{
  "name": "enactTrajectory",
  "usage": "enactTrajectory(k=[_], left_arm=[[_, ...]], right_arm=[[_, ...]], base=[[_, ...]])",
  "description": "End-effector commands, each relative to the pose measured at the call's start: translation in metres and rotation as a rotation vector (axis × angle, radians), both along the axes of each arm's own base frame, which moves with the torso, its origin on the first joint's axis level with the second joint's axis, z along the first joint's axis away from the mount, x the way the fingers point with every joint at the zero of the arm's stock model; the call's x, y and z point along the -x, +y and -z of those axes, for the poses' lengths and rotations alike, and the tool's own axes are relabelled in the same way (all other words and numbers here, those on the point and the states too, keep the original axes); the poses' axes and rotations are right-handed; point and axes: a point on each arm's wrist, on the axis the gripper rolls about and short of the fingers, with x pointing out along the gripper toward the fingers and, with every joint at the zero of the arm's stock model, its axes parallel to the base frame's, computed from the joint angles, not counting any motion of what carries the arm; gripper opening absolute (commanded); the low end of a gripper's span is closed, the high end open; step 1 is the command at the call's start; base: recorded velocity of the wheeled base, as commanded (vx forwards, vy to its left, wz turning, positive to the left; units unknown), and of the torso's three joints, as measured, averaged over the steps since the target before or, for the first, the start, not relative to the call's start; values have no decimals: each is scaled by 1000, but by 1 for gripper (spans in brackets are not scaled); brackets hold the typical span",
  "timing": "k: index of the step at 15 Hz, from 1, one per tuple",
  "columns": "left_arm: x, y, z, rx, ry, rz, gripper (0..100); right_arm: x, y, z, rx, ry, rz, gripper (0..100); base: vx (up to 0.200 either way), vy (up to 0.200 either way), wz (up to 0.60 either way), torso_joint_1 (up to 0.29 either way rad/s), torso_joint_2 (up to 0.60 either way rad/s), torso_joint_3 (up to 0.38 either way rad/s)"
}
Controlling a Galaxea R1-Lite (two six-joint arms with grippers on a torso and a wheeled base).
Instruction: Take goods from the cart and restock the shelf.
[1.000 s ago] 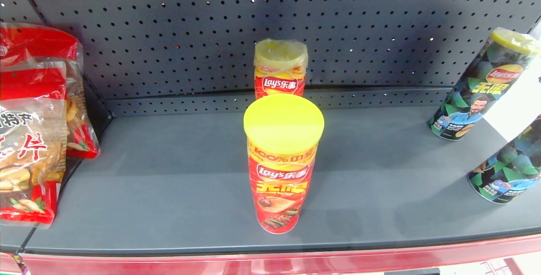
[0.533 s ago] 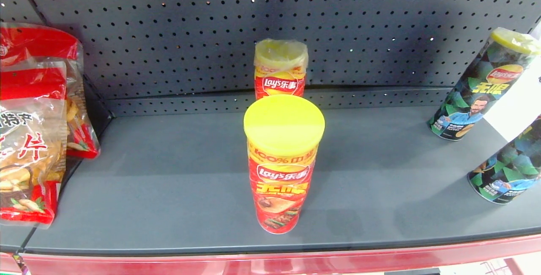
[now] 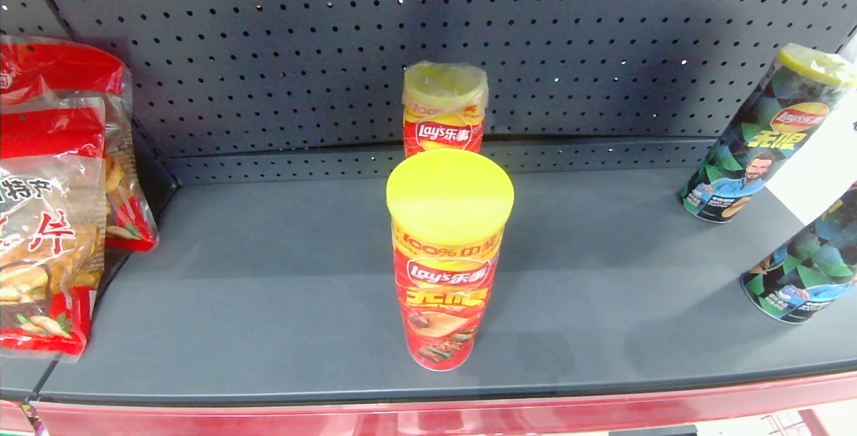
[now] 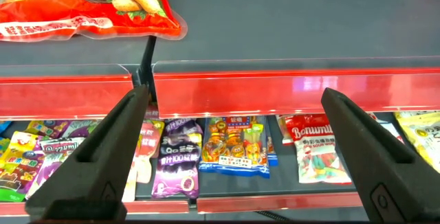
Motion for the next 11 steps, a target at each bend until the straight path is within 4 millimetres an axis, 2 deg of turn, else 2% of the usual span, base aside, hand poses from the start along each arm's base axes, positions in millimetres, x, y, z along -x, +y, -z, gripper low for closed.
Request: enactTrajectory(k=[1, 11], left_arm=[[0, 0, 0, 0, 1, 0, 100], [0, 0, 0, 0, 1, 0, 100]], right_arm=[[0, 0, 0, 0, 2, -1, 100], [0, 0, 0, 0, 2, 1, 100]], base=[[0, 0, 0, 0, 0, 0], [0, 0, 0, 0, 0, 0]])
